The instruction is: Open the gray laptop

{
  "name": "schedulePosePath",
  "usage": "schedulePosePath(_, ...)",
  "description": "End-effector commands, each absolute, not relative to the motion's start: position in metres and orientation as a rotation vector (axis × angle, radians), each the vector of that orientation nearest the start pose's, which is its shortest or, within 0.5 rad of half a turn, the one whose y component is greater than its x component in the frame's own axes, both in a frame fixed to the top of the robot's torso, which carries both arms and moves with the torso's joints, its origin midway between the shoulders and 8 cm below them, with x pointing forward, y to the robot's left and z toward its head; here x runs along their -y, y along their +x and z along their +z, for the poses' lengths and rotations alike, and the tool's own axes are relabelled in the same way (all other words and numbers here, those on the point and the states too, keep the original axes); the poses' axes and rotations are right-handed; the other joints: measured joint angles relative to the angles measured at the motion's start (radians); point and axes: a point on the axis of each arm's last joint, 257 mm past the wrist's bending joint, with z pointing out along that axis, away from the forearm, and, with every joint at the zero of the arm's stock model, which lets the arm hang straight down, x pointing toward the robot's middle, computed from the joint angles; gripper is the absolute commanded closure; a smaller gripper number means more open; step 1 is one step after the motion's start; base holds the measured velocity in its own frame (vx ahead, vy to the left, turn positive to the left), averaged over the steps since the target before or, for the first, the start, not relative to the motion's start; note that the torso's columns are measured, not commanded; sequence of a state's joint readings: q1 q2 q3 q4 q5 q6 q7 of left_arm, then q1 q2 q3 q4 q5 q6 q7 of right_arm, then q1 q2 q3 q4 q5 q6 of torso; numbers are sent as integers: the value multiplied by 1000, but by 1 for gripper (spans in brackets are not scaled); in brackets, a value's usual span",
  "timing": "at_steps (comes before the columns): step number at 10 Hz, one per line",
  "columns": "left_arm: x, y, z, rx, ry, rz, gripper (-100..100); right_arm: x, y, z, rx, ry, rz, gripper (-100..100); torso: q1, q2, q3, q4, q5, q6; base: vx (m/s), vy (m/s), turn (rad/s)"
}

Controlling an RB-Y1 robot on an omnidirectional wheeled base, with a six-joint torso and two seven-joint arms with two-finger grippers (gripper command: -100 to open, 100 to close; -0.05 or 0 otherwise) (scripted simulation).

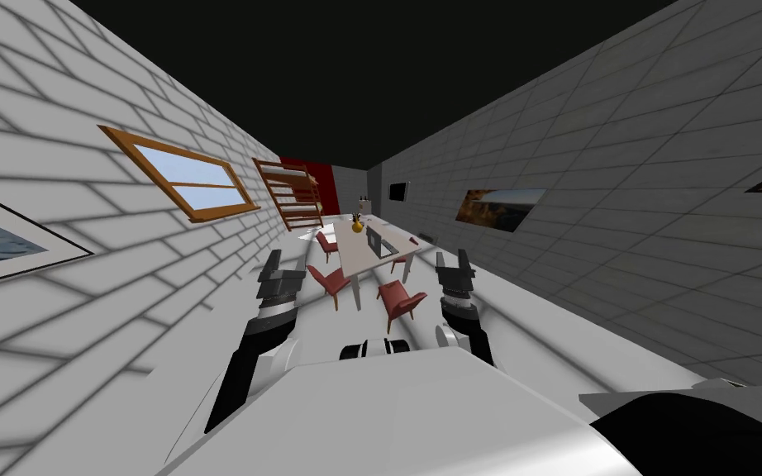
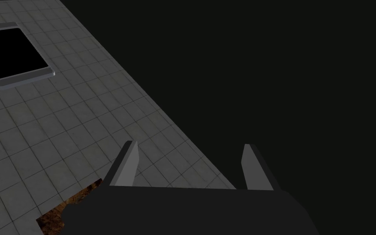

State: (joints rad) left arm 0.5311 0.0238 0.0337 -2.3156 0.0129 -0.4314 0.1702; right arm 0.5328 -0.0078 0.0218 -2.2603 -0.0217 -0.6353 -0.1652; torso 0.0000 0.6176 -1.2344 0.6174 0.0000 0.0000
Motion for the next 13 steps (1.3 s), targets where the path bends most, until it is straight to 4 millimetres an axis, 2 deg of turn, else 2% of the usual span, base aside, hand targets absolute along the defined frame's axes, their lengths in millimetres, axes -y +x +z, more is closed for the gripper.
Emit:
schedulePosePath(1,-294,344,18,-613,-762,-1409,0,271,327,23,-561,642,1483,-100,0,74,-148,74,0,0,-25,-6,-17)
schedulePosePath(3,-294,344,18,-613,-763,-1409,0,267,337,8,-660,629,1436,-100,0,119,-235,117,0,0,-57,5,-11)
schedulePosePath(7,-294,344,18,-613,-763,-1409,0,271,362,-42,-899,614,1263,-100,1,119,-242,120,0,0,-41,43,8)
schedulePosePath(10,-294,344,18,-613,-763,-1409,0,285,379,-90,-1086,598,1082,-100,0,119,-242,120,0,0,-16,67,25)
schedulePosePath(13,-294,344,18,-613,-763,-1409,0,310,390,-138,-1256,568,882,-100,0,120,-242,121,0,0,-11,83,33)
